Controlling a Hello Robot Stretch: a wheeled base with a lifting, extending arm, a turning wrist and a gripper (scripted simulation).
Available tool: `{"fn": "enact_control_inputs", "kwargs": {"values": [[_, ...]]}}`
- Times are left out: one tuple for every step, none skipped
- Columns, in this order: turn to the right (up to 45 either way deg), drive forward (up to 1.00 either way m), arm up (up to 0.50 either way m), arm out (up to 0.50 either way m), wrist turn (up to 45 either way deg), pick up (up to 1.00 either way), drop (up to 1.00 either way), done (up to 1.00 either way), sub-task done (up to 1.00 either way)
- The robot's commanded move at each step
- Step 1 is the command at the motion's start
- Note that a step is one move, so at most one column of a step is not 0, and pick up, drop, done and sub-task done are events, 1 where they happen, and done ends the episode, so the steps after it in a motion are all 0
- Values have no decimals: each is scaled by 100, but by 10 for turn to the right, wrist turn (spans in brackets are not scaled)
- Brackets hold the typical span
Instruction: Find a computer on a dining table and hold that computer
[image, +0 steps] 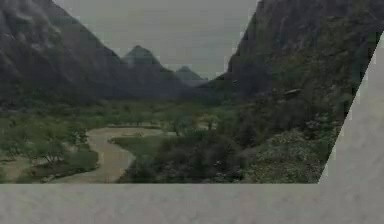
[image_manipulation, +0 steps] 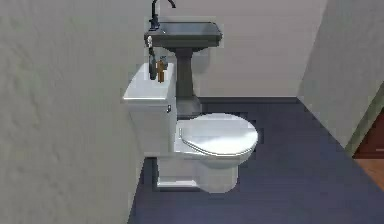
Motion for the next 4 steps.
{"fn": "enact_control_inputs", "kwargs": {"values": [[450,0,0,0,0,0,0,0,0],[450,0,0,0,0,0,0,0,0],[450,0,0,0,0,0,0,0,0],[90,0,0,0,0,0,0,0,0]]}}
